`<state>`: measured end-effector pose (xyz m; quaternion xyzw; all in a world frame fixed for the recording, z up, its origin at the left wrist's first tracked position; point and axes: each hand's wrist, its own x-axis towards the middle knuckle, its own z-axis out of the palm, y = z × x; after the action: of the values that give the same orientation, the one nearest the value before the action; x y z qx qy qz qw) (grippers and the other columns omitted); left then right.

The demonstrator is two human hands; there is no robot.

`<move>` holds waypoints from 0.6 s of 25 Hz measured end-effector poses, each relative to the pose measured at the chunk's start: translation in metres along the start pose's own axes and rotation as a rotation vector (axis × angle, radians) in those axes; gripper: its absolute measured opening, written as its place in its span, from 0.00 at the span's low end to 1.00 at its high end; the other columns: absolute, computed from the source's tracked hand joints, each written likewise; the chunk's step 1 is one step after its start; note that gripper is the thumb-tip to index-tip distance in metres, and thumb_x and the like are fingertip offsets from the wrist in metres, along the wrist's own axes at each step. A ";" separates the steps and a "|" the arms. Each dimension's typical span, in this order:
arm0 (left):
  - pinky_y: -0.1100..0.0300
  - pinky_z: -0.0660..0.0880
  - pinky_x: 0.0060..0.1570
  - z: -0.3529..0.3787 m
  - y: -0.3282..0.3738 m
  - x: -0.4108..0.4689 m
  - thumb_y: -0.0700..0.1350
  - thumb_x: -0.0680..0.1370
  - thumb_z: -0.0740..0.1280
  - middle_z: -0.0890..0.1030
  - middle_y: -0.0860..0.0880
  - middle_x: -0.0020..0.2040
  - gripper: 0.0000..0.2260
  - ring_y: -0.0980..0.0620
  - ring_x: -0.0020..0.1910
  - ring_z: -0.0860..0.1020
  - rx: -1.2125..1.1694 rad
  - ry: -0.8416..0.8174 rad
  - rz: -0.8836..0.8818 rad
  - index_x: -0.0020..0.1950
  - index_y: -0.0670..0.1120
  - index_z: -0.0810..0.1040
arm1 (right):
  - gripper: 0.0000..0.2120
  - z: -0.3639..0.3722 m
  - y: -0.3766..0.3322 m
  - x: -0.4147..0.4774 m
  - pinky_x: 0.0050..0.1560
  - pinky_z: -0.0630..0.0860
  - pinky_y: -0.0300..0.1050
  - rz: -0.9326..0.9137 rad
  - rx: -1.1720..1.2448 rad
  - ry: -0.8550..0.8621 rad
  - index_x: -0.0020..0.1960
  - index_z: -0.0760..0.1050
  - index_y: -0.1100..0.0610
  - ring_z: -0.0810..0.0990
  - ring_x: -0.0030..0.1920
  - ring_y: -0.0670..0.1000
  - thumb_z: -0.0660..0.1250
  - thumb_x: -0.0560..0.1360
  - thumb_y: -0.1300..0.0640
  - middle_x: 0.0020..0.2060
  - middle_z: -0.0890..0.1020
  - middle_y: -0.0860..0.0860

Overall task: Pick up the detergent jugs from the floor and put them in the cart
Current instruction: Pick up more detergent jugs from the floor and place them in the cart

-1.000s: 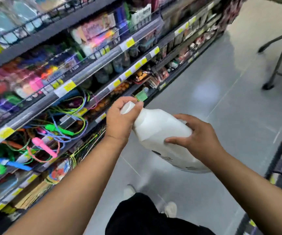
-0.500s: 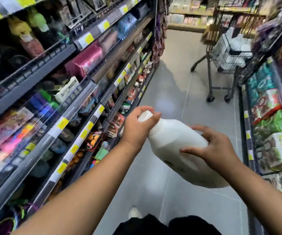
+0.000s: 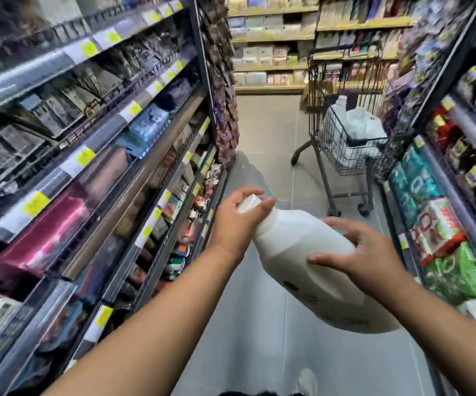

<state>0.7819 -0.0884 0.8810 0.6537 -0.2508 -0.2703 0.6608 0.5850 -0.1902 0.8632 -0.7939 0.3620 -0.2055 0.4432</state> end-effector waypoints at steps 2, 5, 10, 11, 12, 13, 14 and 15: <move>0.66 0.74 0.39 0.026 0.005 0.053 0.41 0.71 0.75 0.81 0.54 0.39 0.08 0.61 0.36 0.78 0.022 -0.001 0.014 0.47 0.49 0.80 | 0.37 -0.020 0.006 0.054 0.50 0.76 0.40 -0.005 0.017 -0.008 0.57 0.79 0.41 0.81 0.49 0.42 0.80 0.49 0.33 0.48 0.84 0.41; 0.69 0.74 0.41 0.060 0.012 0.122 0.40 0.71 0.76 0.81 0.53 0.42 0.10 0.64 0.37 0.78 0.062 -0.028 0.037 0.49 0.48 0.80 | 0.36 -0.046 0.014 0.126 0.53 0.76 0.40 -0.011 0.028 0.007 0.57 0.80 0.43 0.81 0.50 0.40 0.81 0.51 0.36 0.49 0.84 0.40; 0.60 0.77 0.50 0.116 0.003 0.262 0.46 0.67 0.77 0.83 0.51 0.47 0.12 0.54 0.47 0.81 0.160 -0.138 0.067 0.49 0.50 0.80 | 0.27 -0.076 0.035 0.250 0.47 0.73 0.28 0.024 0.053 0.065 0.54 0.82 0.45 0.81 0.47 0.36 0.83 0.56 0.52 0.45 0.85 0.38; 0.60 0.76 0.51 0.126 0.000 0.288 0.48 0.67 0.77 0.83 0.52 0.47 0.12 0.53 0.49 0.80 0.197 -0.167 0.085 0.48 0.51 0.80 | 0.26 -0.079 0.041 0.273 0.45 0.72 0.26 0.032 0.049 0.083 0.53 0.82 0.45 0.81 0.46 0.35 0.83 0.56 0.54 0.44 0.85 0.38; 0.63 0.76 0.51 0.135 -0.002 0.315 0.48 0.67 0.77 0.83 0.53 0.48 0.12 0.55 0.49 0.80 0.223 -0.202 0.099 0.48 0.52 0.80 | 0.25 -0.083 0.047 0.296 0.43 0.71 0.24 0.041 0.043 0.103 0.52 0.82 0.46 0.80 0.45 0.33 0.83 0.57 0.56 0.43 0.85 0.39; 0.67 0.75 0.49 0.148 -0.003 0.346 0.47 0.68 0.77 0.82 0.54 0.48 0.12 0.59 0.47 0.79 0.234 -0.237 0.099 0.48 0.52 0.80 | 0.25 -0.087 0.054 0.324 0.42 0.69 0.23 0.056 0.037 0.126 0.52 0.82 0.47 0.79 0.44 0.30 0.83 0.57 0.57 0.43 0.84 0.38; 0.71 0.74 0.46 0.160 -0.005 0.375 0.46 0.69 0.77 0.82 0.54 0.47 0.11 0.63 0.45 0.78 0.232 -0.269 0.079 0.48 0.52 0.80 | 0.25 -0.091 0.060 0.350 0.42 0.69 0.22 0.076 0.026 0.139 0.52 0.81 0.47 0.78 0.43 0.28 0.83 0.57 0.58 0.43 0.84 0.37; 0.74 0.73 0.44 0.172 -0.005 0.403 0.45 0.69 0.77 0.82 0.55 0.48 0.12 0.65 0.43 0.78 0.233 -0.301 0.063 0.48 0.53 0.80 | 0.26 -0.095 0.066 0.374 0.42 0.68 0.22 0.088 0.017 0.152 0.52 0.81 0.46 0.77 0.43 0.27 0.83 0.57 0.57 0.43 0.84 0.35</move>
<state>0.9574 -0.4892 0.8701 0.6697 -0.3969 -0.3135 0.5438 0.7420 -0.5492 0.8590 -0.7555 0.4275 -0.2484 0.4298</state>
